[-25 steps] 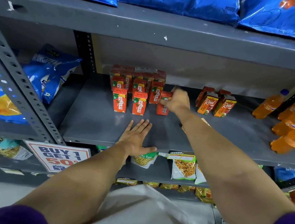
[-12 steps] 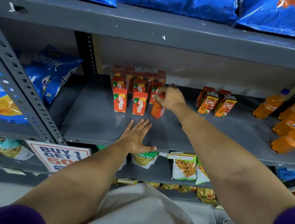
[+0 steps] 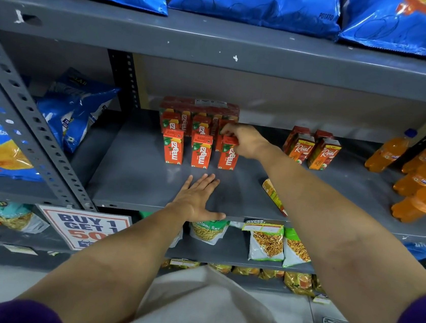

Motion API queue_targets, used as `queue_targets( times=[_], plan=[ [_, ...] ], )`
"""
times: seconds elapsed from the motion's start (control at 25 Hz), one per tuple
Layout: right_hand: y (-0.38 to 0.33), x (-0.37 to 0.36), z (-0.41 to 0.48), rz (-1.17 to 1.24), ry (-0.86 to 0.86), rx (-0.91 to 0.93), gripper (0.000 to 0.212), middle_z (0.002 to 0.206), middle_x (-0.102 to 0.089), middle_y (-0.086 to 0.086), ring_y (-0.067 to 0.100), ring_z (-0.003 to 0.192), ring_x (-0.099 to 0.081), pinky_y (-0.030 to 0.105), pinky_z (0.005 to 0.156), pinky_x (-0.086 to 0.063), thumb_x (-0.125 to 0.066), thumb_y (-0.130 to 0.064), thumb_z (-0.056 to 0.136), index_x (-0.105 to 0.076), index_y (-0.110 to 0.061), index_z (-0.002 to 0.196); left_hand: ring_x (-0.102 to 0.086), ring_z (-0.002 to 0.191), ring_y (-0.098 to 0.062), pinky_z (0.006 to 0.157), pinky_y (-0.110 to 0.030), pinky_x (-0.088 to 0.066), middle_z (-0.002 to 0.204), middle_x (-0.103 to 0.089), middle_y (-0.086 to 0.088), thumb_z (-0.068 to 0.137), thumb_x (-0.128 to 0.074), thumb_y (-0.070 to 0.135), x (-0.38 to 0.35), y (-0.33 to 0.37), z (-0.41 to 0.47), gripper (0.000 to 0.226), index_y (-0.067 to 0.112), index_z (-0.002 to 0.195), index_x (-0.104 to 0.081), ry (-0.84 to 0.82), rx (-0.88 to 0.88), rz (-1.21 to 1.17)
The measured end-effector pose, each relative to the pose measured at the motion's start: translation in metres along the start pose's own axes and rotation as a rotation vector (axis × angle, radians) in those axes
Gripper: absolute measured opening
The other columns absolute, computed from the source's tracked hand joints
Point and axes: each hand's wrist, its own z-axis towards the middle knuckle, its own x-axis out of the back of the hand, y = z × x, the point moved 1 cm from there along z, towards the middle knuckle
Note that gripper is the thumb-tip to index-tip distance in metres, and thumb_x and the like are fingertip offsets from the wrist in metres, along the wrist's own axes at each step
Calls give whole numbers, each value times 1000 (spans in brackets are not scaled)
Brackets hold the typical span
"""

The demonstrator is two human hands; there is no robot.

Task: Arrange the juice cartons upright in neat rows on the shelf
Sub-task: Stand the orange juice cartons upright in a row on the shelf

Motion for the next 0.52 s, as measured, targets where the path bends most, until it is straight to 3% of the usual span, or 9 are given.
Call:
queue_targets(
  times=[0.28,0.4,0.52],
  plan=[
    [15,8,-11,121,27,-1,52,131,-59,8,26,119,-57,40,100,-49,-64,-2,84,-51,-19,131,12,150,-14,120,-45,12,164,10,2,82,-48,71,3,3,0,102,20,155,1,-27,5,16],
    [52,23,-36,144,86,-56,45,129,-60,10,26,117,-58,34,99,-48,-62,-3,85,-55,-13,128,11,150,-14,121,-45,11,165,8,2,84,-42,71,-3,20,5,99,17,155,0,0,-30,31],
    [105,24,-71,80,75,-159,36,122,-63,13,27,109,-60,27,87,-45,-61,-3,86,-61,-9,121,12,150,-14,120,-43,14,165,8,2,85,-37,72,-14,57,16,97,16,155,1,11,-83,60]
  ],
)
